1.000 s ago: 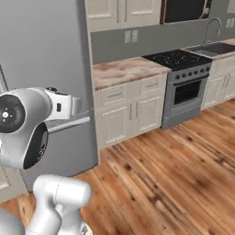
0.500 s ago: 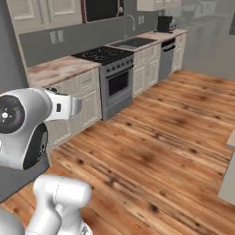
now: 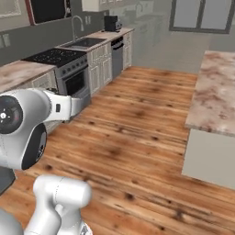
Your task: Retrieve the shaker from the cabinet and place it next the steak on a plate on the dining table.
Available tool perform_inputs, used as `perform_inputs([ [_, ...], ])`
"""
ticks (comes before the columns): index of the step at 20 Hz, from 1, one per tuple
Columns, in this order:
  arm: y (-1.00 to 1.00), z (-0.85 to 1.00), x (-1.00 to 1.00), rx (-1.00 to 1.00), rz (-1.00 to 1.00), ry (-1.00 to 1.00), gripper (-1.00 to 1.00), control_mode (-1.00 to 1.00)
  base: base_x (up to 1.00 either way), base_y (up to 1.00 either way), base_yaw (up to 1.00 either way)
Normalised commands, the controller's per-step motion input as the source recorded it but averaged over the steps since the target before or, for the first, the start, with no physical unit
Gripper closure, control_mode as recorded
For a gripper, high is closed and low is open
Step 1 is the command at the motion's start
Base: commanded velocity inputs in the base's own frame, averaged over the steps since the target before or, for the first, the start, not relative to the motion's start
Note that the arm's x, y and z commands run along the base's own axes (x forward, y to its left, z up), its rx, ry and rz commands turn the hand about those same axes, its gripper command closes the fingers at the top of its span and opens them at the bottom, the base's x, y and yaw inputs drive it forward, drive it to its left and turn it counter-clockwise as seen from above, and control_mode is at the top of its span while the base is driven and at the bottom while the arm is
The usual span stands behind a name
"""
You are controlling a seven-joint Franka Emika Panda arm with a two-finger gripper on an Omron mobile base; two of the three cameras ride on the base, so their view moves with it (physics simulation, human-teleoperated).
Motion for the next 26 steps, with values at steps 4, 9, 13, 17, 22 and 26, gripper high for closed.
perform_inputs([
  [4, 0.0, 0.0, 0.0, 0.0, 0.0, 0.0, 1.0, 1.0, 0.0, -0.11, -0.27],
  [9, 0.0, 0.0, 0.0, 0.0, 0.0, 0.0, 1.0, 1.0, 0.08, -0.56, -0.14],
  [13, 0.0, 0.0, 0.0, 0.0, 0.0, 0.0, 1.0, 1.0, 0.18, -0.93, -0.04],
  [17, 0.0, 0.0, 0.0, 0.0, 0.0, 0.0, 1.0, 1.0, 0.26, -1.0, -0.02],
  [22, 0.0, 0.0, 0.0, 0.0, 0.0, 0.0, 1.0, 1.0, 0.35, -1.0, -0.06],
  [26, 0.0, 0.0, 0.0, 0.0, 0.0, 0.0, 1.0, 1.0, 0.36, -1.0, -0.08],
])
